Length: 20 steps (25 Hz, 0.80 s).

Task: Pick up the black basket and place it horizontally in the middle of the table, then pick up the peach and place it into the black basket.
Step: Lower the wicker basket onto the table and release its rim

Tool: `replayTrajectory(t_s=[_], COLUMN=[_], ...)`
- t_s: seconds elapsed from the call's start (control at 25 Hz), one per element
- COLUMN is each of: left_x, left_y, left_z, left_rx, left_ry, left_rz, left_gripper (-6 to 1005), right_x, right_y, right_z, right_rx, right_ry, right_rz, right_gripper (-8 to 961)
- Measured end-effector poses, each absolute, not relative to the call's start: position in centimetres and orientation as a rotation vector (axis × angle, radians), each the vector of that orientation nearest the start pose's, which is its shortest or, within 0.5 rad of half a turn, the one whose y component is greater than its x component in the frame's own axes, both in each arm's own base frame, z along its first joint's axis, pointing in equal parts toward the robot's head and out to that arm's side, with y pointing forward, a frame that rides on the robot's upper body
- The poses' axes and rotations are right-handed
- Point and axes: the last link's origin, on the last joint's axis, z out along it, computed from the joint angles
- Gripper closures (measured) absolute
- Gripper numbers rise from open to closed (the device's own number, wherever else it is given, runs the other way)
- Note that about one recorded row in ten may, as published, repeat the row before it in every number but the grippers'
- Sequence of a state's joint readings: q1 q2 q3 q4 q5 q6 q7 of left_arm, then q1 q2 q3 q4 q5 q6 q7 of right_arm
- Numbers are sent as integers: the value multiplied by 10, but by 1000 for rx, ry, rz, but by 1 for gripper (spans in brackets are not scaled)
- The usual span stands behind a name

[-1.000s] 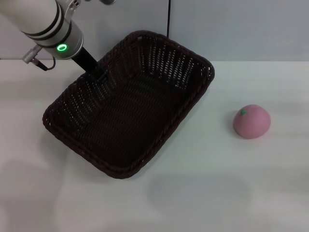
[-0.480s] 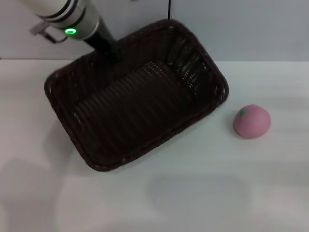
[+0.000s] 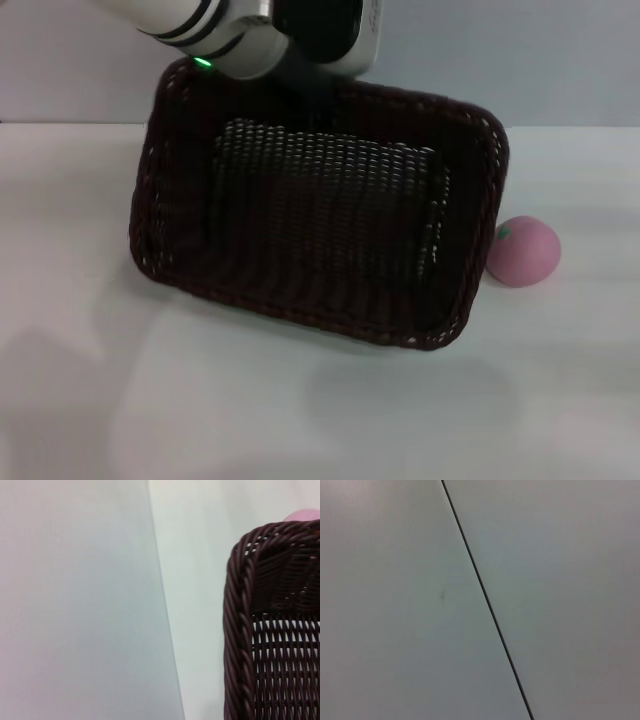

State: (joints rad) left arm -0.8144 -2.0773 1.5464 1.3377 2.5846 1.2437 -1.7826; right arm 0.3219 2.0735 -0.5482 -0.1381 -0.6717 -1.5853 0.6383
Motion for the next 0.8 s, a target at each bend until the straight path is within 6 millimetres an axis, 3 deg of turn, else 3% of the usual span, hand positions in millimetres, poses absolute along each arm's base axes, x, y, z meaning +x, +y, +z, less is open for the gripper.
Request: replayTrajectory(t_s=[0.24,0.44,0.8], left_x=[-74,-90,-106], left_y=[404,400,396], left_z=[-28,-30,-34], left_rx=[-2612,-2646,-2644], left_ry=[642,521,499], left_rz=[513,555,658], left_gripper=[760,774,777], right_x=[358,356,349], right_y=[275,279,289], right_z=[90,88,86], right_rx=[-1190,-1198,-1216], right_ry=[490,494,492], right_rz=[1134,1139,1150], right_gripper=[221,221,221])
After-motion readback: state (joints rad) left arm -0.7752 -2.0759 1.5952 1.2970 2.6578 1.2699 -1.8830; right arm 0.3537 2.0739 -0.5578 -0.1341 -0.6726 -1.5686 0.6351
